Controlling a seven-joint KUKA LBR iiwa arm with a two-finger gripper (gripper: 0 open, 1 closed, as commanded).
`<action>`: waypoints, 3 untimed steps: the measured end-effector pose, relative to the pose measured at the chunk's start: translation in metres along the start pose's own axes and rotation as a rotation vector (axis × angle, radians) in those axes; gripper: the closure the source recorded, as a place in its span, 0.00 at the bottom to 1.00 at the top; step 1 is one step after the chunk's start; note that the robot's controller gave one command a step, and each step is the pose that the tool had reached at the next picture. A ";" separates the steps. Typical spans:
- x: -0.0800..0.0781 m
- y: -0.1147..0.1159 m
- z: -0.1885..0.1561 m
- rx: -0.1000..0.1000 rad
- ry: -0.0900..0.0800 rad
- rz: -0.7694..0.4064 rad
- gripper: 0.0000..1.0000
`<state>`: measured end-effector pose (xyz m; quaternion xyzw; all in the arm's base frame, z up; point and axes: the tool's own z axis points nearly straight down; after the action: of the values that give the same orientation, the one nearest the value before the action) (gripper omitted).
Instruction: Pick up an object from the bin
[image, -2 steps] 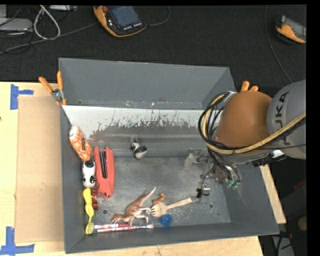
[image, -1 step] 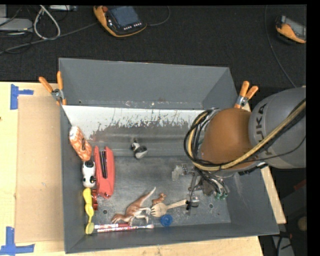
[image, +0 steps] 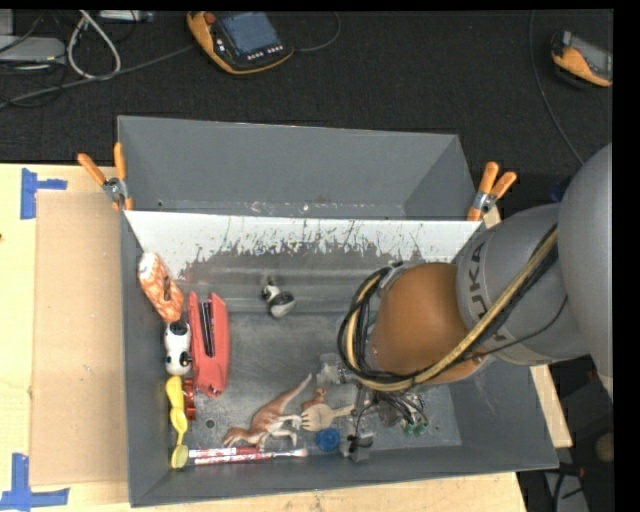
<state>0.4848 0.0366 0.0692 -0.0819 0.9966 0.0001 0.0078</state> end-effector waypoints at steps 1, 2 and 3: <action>0.000 0.030 0.000 -0.002 0.014 -0.018 1.00; 0.000 0.030 0.000 -0.002 0.014 -0.018 1.00; -0.010 0.036 -0.076 -0.002 0.019 -0.023 1.00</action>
Offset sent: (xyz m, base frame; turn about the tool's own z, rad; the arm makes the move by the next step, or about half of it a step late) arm 0.0000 0.0000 0.0000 0.0000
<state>0.4876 0.0737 0.1453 -0.0932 0.9956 0.0002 -0.0020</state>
